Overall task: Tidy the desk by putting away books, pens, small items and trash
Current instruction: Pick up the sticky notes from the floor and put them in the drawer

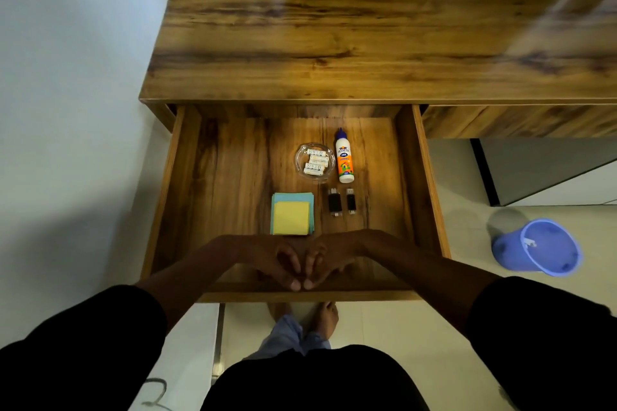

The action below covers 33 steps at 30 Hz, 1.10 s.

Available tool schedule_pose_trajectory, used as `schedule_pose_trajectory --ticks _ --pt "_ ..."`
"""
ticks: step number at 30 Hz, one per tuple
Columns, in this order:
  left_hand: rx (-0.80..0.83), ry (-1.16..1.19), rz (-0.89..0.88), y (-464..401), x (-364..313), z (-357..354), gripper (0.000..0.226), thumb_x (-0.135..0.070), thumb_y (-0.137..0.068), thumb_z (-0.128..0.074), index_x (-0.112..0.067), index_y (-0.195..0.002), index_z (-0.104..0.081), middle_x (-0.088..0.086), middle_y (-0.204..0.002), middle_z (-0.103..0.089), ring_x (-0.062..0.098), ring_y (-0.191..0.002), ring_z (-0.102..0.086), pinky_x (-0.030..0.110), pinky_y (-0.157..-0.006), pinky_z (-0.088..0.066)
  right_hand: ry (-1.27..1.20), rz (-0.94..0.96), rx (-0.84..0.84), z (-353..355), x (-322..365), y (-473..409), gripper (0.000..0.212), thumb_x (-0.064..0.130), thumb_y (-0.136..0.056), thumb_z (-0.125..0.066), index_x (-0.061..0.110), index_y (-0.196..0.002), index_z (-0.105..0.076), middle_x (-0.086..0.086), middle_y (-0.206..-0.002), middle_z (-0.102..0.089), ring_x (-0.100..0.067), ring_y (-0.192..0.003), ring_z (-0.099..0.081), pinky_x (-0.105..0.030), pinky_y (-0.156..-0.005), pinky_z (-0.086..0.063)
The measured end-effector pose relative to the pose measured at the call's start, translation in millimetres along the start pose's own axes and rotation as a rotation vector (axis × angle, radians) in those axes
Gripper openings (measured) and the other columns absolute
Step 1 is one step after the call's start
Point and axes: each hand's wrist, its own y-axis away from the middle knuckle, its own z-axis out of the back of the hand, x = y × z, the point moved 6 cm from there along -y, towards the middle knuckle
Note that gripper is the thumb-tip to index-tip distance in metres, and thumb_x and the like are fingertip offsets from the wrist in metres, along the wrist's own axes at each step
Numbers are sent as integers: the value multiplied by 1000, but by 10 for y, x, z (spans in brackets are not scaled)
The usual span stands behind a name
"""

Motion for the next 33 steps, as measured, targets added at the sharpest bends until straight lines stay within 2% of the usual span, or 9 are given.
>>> schedule_pose_trajectory --ticks 2,4,10,15,20,24,27,30,33 --pt "60 -101 29 -14 -14 -97 59 -57 -78 -80 -30 -128 -65 -15 -127 -62 8 -118 -56 38 -108 -47 23 -15 70 -84 23 48 49 52 -81 -79 26 -120 -67 6 -121 -62 -19 -114 -60 -42 -100 -54" --pt "79 -159 52 -22 -28 -148 64 -55 -79 -80 -28 -134 -59 -11 -132 -59 11 -119 -55 38 -108 -46 71 0 67 -115 42 70 55 49 -82 -79 23 -128 -62 6 -126 -59 -20 -119 -56 -42 -105 -49" --pt "41 -205 58 -11 -139 -79 68 -48 -76 -85 -27 -134 -56 -16 -122 -57 7 -111 -55 25 -97 -45 165 0 62 -138 149 76 63 49 -77 -84 24 -129 -59 3 -130 -59 -20 -119 -55 -43 -107 -46" --pt "-27 -300 129 2 -82 -21 101 -76 -54 -82 -31 -139 -50 -9 -132 -58 14 -116 -57 39 -103 -51 237 28 -5 -47 263 174 79 51 -75 -85 25 -139 -49 0 -135 -58 -19 -117 -53 -39 -107 -45" --pt "-76 -359 133 22 -131 65 97 -72 -59 -84 -28 -139 -51 -7 -132 -60 15 -116 -58 34 -101 -51 253 52 -80 47 304 250 82 49 -75 -86 24 -142 -46 -2 -137 -57 -22 -118 -55 -34 -103 -44" --pt "-138 -382 125 20 -141 190 98 -72 -58 -84 -29 -140 -51 -7 -135 -59 15 -118 -57 33 -100 -50 279 37 -144 141 255 245 87 52 -73 -86 24 -143 -43 -1 -138 -56 -21 -116 -54 -35 -102 -45" --pt "-195 -432 125 20 -156 307 105 -82 -51 -79 -35 -140 -49 -10 -135 -58 13 -120 -56 35 -102 -50 302 14 -220 265 222 254 94 62 -67 -85 30 -144 -42 2 -139 -56 -23 -123 -55 -39 -102 -49" --pt "-274 -482 127 49 -178 450 118 -91 -44 -71 -38 -145 -42 -13 -137 -56 13 -121 -55 36 -101 -50 323 -36 -277 394 210 278 96 64 -66 -85 31 -145 -42 2 -139 -57 -22 -121 -55 -36 -98 -51" --pt "-384 -529 152 74 -168 624 121 -100 -38 -64 -41 -141 -41 -14 -133 -58 10 -114 -57 34 -96 -54 321 -70 -385 572 157 325 92 63 -61 -87 32 -139 -50 2 -132 -62 -21 -116 -60 -40 -96 -54"
